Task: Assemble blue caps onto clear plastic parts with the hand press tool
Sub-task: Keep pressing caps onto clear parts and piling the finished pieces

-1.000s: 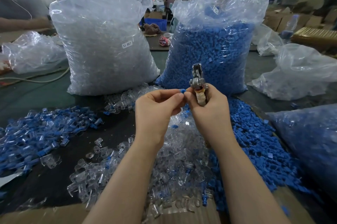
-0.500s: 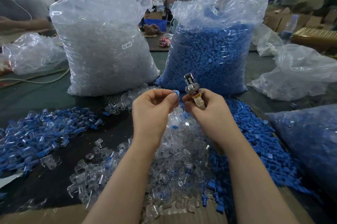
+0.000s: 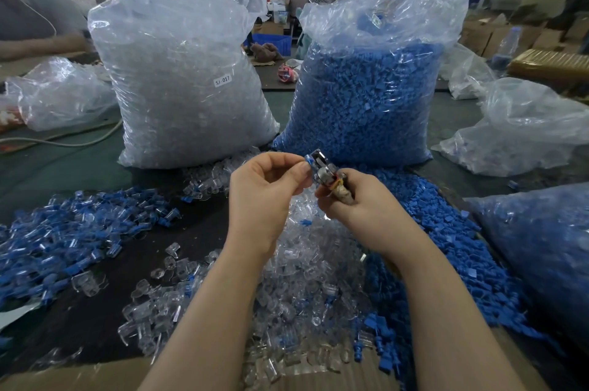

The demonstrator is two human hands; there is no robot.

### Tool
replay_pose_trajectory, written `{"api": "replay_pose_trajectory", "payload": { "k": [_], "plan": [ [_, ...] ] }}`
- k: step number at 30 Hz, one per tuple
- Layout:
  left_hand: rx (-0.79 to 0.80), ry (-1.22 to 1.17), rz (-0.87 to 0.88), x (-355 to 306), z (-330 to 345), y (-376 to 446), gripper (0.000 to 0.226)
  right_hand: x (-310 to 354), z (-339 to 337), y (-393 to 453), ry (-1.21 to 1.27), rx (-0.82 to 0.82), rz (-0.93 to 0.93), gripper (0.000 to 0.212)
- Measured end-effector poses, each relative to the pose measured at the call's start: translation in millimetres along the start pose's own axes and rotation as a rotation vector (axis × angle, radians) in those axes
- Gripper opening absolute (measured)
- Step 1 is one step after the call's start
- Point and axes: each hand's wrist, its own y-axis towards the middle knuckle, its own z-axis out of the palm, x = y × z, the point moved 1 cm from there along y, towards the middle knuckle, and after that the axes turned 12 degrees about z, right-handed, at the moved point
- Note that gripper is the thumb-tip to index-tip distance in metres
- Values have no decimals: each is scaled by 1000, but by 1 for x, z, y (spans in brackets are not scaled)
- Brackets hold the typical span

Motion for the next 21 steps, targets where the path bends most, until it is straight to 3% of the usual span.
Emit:
{"api": "replay_pose_trajectory", "payload": {
  "k": [7, 15, 21],
  "plan": [
    [36, 4, 5, -1, -2, -1, 7, -4, -2, 1, -93, -41, -1, 5],
    [39, 25, -1, 1, -2, -1, 8, -6, -2, 1, -106, -31, 31, 20],
    [50, 17, -46, 1, -4, 0, 8, -3, -3, 2, -150, -33, 21, 14]
  ]
}}
